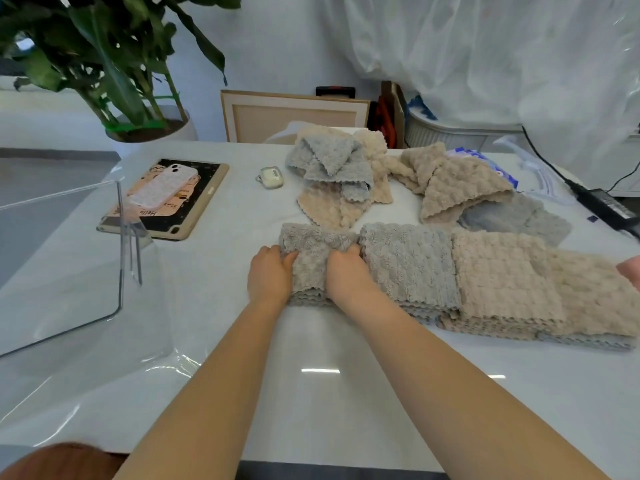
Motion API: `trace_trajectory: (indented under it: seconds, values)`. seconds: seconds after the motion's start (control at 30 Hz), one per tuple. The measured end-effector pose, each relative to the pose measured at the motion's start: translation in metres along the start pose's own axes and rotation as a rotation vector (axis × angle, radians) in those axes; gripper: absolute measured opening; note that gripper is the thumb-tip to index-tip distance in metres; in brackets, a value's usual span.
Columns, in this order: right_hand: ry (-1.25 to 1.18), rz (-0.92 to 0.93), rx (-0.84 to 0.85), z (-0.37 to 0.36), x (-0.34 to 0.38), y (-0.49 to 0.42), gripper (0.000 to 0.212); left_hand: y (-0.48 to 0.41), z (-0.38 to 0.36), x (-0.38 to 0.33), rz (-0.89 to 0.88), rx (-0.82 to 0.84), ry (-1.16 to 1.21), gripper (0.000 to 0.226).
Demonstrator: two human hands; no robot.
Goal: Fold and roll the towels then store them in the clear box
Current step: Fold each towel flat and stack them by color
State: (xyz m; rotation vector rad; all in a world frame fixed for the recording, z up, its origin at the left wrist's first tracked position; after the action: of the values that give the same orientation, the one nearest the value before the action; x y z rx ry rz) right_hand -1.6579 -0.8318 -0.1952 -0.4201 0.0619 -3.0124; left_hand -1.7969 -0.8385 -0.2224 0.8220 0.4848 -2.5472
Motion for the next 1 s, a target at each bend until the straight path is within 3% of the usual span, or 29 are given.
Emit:
trace_trajectory:
  seconds: [0.1,0.23,0.5,0.63,0.7,0.8,0.9,1.0]
  values:
    - [0.007,0.023,-0.007,0.011,-0.002,0.002,0.035,-0.007,-0.001,-0.001,-0.069,0.04,0.027,0.034]
    - [-0.02,0.056,0.025,0.023,0.002,0.006,0.045,-0.005,-0.001,-0.001,0.015,0.065,0.002,0.04]
    - [-0.008,0.112,0.038,0.047,0.007,0.026,0.032,0.007,0.013,-0.002,0.133,0.059,0.031,0.044]
    - [-0.013,0.157,-0.185,0.07,0.0,0.026,0.019,0.002,0.041,-0.037,-0.058,-0.209,-0.049,0.044]
    - [0.032,0.178,-0.267,0.079,-0.01,0.021,0.016,-0.006,0.042,-0.062,-0.214,-0.251,-0.021,0.036]
    - [0.085,0.128,-0.267,0.083,-0.038,0.003,0.017,-0.024,0.013,-0.097,-0.398,-0.075,-0.01,0.027]
    - [0.029,0.12,-0.131,0.066,-0.065,-0.013,0.022,-0.04,-0.03,-0.112,-0.427,0.212,-0.019,0.026]
    - [-0.065,0.132,-0.109,0.041,-0.084,-0.012,0.025,-0.046,-0.069,-0.116,-0.437,0.387,-0.235,0.031]
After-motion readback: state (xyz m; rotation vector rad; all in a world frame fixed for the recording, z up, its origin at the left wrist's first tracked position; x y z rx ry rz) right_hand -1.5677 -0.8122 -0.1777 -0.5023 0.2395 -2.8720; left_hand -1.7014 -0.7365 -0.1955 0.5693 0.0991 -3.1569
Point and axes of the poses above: each hand's wrist, its own y-axis away from the middle knuckle, its own z-axis out of the back of the hand, x = y × z, the point moved 5 cm from there along -y, towards the middle knuckle, and after that the axes turned 14 degrees about -x, right-handed, at the moved point
